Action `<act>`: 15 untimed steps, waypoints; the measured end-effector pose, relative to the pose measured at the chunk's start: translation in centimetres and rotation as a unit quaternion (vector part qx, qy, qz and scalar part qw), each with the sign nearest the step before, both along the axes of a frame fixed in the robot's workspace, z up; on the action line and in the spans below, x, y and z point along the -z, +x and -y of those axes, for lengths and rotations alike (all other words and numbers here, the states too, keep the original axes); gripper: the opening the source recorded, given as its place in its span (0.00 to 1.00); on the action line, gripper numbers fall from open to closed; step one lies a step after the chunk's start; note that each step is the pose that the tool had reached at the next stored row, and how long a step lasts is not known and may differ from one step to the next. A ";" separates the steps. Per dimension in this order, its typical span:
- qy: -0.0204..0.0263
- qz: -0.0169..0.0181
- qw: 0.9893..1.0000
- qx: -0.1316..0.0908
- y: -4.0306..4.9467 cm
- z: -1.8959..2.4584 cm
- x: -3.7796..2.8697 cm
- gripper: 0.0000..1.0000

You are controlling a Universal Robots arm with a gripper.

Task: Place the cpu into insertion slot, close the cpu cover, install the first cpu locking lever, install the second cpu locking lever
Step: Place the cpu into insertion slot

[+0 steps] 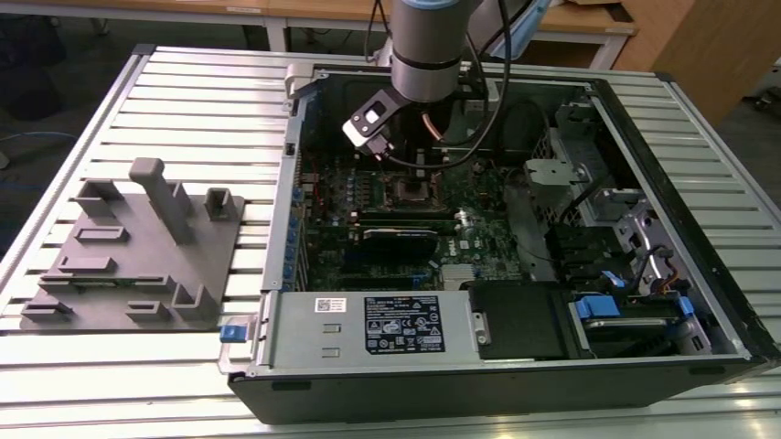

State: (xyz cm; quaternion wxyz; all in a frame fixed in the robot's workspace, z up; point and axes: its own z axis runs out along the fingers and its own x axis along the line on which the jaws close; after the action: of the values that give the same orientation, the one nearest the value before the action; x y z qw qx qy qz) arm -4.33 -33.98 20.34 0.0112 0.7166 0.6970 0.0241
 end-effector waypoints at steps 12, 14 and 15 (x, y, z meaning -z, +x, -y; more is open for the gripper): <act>0.000 -0.002 1.000 0.000 0.01 0.00 0.08 0.10; 0.000 -0.002 1.000 0.000 0.01 0.01 0.14 0.10; 0.000 -0.002 1.000 0.000 0.01 0.01 0.14 0.10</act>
State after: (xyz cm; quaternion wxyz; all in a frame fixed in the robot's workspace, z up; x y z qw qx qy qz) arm -4.32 -33.99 20.19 0.0099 0.7167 0.6970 0.0225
